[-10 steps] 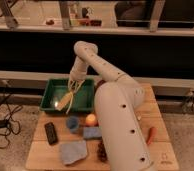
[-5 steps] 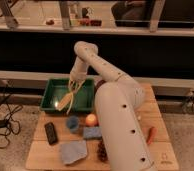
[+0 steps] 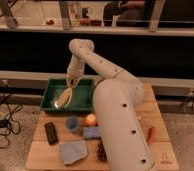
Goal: Place banana in tray
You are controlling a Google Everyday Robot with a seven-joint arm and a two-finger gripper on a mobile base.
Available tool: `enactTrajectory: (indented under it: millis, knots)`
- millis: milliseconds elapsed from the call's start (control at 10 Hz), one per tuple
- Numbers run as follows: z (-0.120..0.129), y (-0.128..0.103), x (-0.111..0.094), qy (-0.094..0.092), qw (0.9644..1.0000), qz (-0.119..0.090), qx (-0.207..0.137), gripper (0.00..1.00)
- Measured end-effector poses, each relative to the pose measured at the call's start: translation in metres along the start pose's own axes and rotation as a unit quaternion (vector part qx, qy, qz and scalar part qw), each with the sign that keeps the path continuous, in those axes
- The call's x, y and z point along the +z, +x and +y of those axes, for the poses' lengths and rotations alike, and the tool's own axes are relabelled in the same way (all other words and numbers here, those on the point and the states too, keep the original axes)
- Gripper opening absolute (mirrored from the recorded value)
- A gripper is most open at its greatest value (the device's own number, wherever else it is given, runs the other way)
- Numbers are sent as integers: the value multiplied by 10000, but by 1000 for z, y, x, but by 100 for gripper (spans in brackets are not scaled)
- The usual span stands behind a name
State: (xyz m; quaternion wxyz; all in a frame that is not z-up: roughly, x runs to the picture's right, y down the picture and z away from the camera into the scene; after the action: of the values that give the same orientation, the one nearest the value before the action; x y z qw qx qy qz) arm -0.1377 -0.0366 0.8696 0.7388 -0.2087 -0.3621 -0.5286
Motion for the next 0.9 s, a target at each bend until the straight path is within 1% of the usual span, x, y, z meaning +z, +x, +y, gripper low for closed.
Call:
enactTrajectory:
  millis: [100,200,500,600,700,800,900]
  knots:
    - [-2,2,-1,-28,10000,49,-41,3]
    - [-3,4,-2,-83,9998,142,-100,3]
    - [6,11,0,-411,9975,496,-296,3]
    - [12,16,0,-543,9959,629,-349,3]
    - [14,17,1,-622,9948,697,-399,3]
    - [12,17,2,-634,9946,702,-418,3]
    - [11,16,2,-633,9946,699,-425,8]
